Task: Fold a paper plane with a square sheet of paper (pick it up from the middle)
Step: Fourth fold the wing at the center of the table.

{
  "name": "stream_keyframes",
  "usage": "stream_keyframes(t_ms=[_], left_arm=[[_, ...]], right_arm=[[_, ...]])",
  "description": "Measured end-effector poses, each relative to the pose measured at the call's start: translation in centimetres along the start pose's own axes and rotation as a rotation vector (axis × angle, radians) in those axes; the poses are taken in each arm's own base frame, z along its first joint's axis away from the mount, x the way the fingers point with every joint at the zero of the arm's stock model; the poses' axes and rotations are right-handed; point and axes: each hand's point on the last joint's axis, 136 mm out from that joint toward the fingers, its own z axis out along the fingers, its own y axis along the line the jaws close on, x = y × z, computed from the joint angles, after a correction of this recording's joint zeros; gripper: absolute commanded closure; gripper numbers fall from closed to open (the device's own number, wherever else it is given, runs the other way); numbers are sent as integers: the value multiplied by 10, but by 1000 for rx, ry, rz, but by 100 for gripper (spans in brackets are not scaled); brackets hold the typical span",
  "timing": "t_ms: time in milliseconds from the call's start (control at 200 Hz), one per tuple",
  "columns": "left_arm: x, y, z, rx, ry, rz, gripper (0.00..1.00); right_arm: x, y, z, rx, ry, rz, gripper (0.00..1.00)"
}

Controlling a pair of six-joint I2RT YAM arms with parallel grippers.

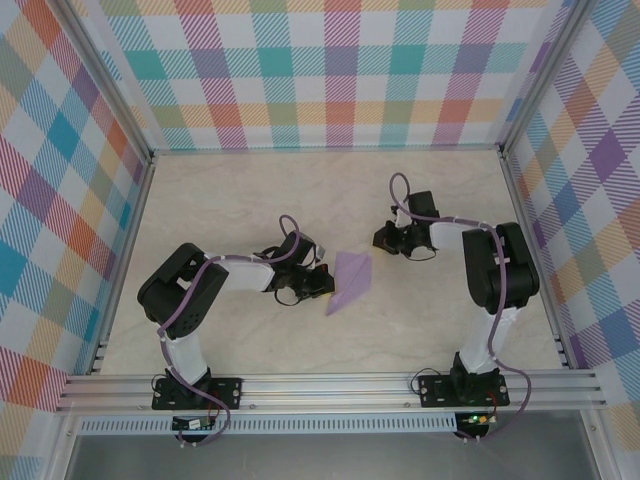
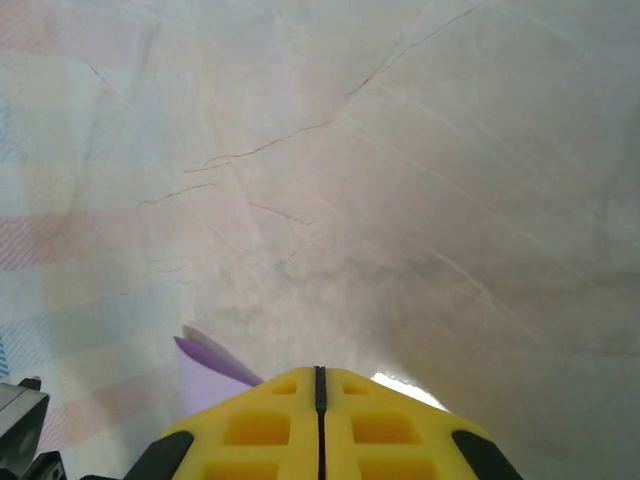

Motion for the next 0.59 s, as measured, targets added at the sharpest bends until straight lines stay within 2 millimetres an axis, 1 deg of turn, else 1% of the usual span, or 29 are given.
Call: stream_keyframes(t_ms=[55, 100, 155, 225, 300, 350, 410, 595], left_arm=[[0, 0, 0, 0, 0, 1, 100], [0, 0, 0, 0, 0, 3, 100], [0, -1, 0, -3, 2, 5, 100], [0, 0, 0, -7, 6, 3, 100], [0, 0, -1, -9, 8, 2, 100], [0, 0, -1, -9, 8, 2, 100], [0, 0, -1, -10, 8, 4, 100], [0, -1, -2, -21, 17, 0, 100]], right_arm=[[5, 9, -6, -5, -8, -10, 93], [12, 19, -10, -13, -8, -25, 93], [25, 36, -13, -32, -1, -56, 93], [43, 57, -11, -57, 25, -88, 93], [64, 69, -4, -73, 68, -102, 93], [77, 69, 3, -69, 102, -94, 93], [87, 66, 9, -59, 133, -79, 93], [101, 46, 29, -15, 197, -23, 94]])
